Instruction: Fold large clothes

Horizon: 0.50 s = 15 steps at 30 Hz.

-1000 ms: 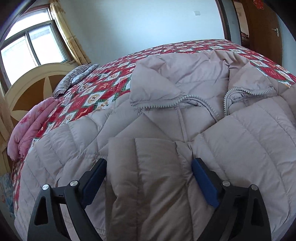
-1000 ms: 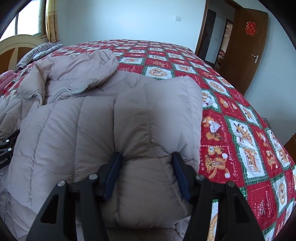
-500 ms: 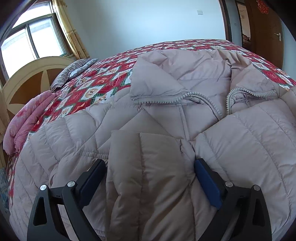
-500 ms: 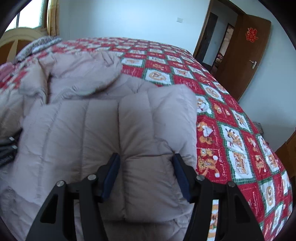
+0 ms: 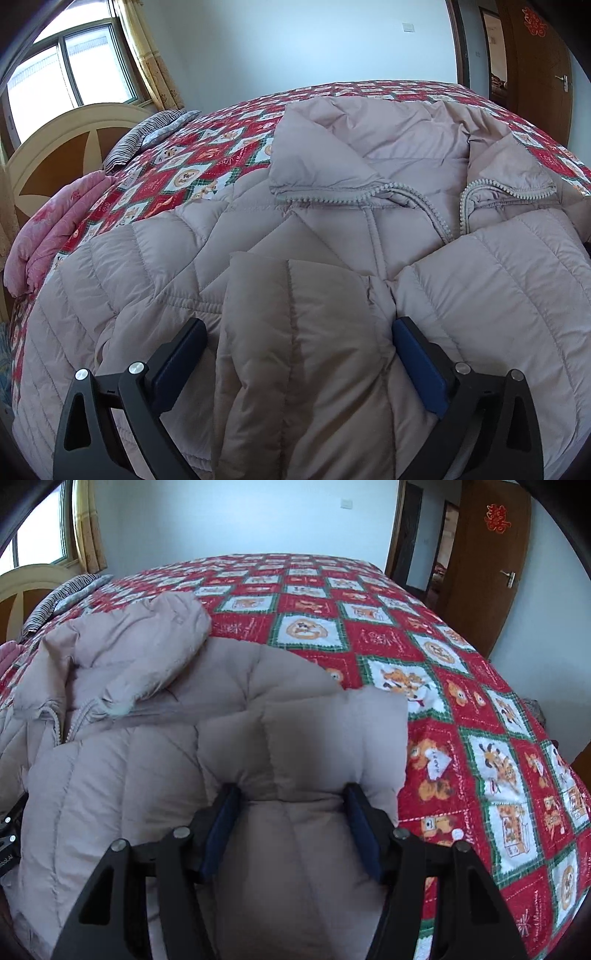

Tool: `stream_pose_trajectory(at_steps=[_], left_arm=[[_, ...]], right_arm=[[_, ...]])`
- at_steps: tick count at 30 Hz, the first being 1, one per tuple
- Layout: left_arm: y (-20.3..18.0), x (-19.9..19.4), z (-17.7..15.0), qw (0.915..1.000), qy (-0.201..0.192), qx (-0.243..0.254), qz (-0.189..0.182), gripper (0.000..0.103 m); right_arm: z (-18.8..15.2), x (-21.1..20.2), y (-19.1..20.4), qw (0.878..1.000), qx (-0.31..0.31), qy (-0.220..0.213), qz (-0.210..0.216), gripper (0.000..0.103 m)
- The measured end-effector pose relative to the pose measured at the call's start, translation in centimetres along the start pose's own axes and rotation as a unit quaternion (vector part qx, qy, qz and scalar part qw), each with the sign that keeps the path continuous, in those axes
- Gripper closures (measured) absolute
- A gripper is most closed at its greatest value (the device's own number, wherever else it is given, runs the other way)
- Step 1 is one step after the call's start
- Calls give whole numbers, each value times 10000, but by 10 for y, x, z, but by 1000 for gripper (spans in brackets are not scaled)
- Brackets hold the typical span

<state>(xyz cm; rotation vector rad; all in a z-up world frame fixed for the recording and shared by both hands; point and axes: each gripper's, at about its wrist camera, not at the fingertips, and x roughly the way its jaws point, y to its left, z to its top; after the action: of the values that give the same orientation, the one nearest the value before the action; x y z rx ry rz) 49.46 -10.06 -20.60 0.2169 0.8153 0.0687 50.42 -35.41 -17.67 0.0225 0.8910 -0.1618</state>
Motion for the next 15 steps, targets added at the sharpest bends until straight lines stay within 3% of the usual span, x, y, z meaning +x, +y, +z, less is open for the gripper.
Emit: stream_pose_trajectory(at_steps=[4, 7, 11, 15], left_arm=[[0, 1, 0, 10000, 11, -5, 1, 1], [0, 1, 0, 10000, 10, -3, 9, 1], [-1, 1, 1, 10000, 2, 13, 28, 1], [0, 1, 1, 10000, 7, 0, 12, 1]], right_arm=[[2, -2, -1, 9999, -82, 72, -22, 40], [5, -27, 2, 9997, -5, 7, -225, 40], [1, -77, 29, 9993, -118, -342, 51, 25], [-12, -91, 67, 9972, -300, -428, 526, 25]])
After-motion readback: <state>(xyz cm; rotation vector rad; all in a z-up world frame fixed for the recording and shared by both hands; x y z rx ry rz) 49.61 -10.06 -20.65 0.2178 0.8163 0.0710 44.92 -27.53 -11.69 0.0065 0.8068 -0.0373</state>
